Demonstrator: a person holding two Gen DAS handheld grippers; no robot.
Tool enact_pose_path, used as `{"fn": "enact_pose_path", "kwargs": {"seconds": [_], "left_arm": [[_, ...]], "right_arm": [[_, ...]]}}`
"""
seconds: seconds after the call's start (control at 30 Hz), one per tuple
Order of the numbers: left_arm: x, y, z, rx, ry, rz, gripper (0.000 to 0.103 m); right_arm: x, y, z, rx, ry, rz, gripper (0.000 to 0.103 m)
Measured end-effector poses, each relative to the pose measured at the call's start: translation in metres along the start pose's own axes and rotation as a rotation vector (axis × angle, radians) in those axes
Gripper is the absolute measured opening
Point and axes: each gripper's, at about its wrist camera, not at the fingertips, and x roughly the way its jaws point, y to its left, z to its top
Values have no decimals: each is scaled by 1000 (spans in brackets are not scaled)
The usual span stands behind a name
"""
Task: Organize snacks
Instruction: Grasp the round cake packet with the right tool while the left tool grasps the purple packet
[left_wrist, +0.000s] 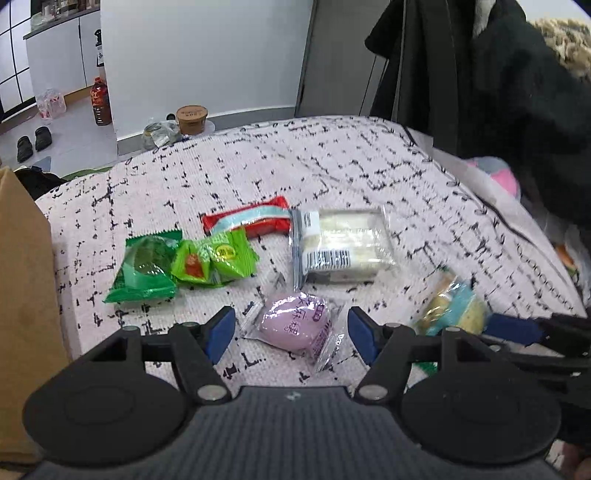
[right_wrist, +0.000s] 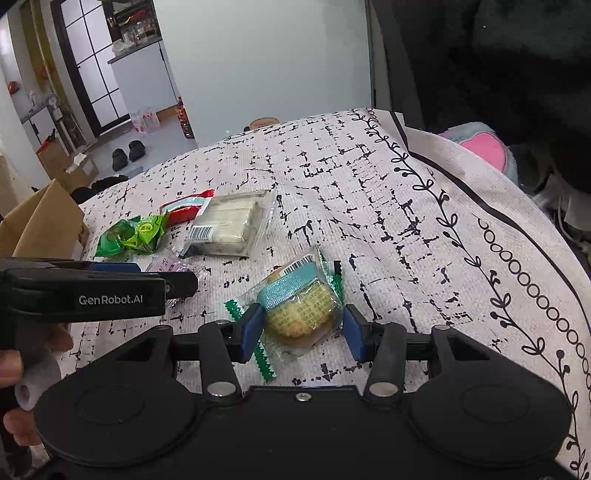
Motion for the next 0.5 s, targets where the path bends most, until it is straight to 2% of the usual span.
{"fn": "enact_pose_path", "kwargs": {"seconds": [0.13, 0.23, 0.27, 0.3, 0.33, 0.37, 0.4, 0.43, 0.5], "left_arm": [[-1, 4, -3, -1, 2, -3, 59], [-6, 4, -4, 3, -10, 1, 48], [-7, 4, -4, 3, -14, -6, 40], [-9, 4, -4, 1, -15, -5, 39], [-10, 5, -4, -2, -15, -5, 36], [-11, 6, -4, -5, -17, -8, 30], [-13, 7, -4, -10, -18, -10, 28], [-14, 9, -4, -17, -17, -18, 25], [-17, 11, -3, -26, -18, -29, 17]], "right_arm": [[1, 2, 0, -12, 2, 2, 53], [1, 4, 1, -18, 3, 10, 55], [1, 5, 1, -20, 4, 12, 57], [1, 5, 1, -23, 4, 13, 59], [1, 6, 1, -25, 3, 13, 66], [0, 7, 1, -29, 0, 10, 78], [-1, 8, 2, -35, -5, 4, 84], [-2, 10, 2, -42, -18, 1, 88], [-2, 12, 3, -61, -26, 6, 88]]}}
